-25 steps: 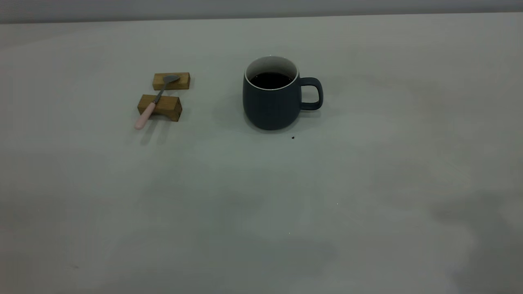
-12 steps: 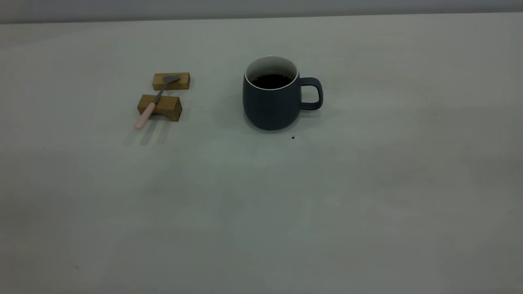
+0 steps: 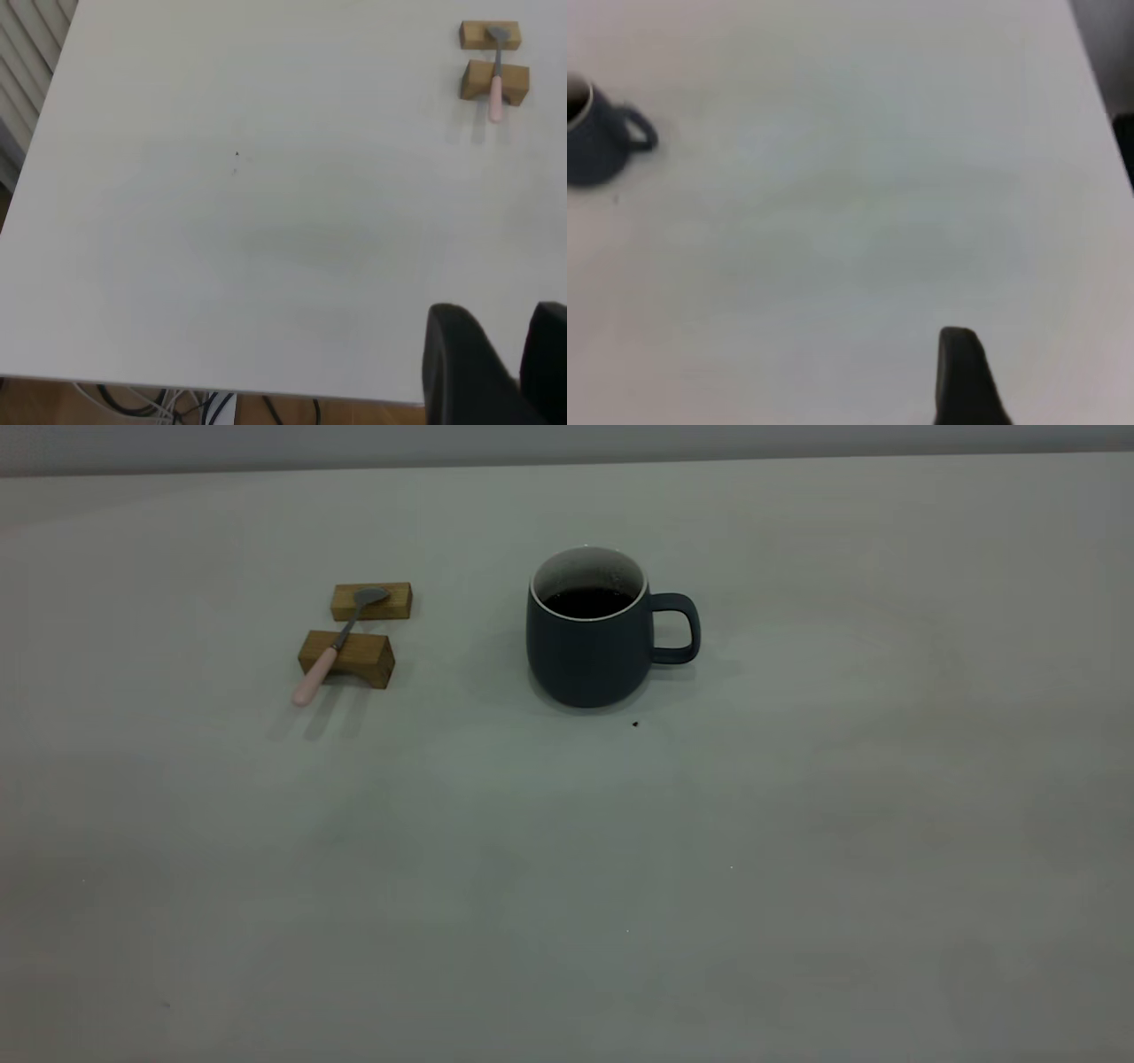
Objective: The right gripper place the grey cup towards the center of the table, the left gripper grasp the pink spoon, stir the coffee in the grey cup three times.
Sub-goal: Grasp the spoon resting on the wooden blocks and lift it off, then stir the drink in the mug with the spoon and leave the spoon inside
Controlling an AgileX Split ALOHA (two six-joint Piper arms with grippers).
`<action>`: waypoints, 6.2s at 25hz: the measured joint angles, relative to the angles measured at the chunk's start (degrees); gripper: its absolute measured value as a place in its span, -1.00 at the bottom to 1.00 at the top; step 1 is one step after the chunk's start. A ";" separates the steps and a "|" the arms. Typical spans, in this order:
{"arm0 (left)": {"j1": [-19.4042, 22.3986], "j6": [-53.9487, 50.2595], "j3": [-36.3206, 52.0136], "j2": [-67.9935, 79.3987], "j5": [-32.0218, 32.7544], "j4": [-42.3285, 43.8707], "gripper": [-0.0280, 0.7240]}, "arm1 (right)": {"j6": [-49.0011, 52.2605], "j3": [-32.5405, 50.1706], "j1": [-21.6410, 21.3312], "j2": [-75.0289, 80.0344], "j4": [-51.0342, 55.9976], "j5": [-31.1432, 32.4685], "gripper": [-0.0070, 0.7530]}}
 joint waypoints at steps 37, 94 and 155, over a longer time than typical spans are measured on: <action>0.00 -1.55 -5.51 31.39 -12.78 -0.13 0.41 | 0.05 0.00 -0.01 -0.43 -0.13 0.05 0.31; -10.92 -6.69 -58.19 141.22 -35.31 -10.15 -0.31 | 0.05 0.00 -0.01 -0.43 -0.30 0.05 0.31; -13.19 -50.35 -64.81 148.18 -18.38 -103.98 -0.60 | 0.05 0.00 -0.01 -0.43 -0.35 0.05 0.31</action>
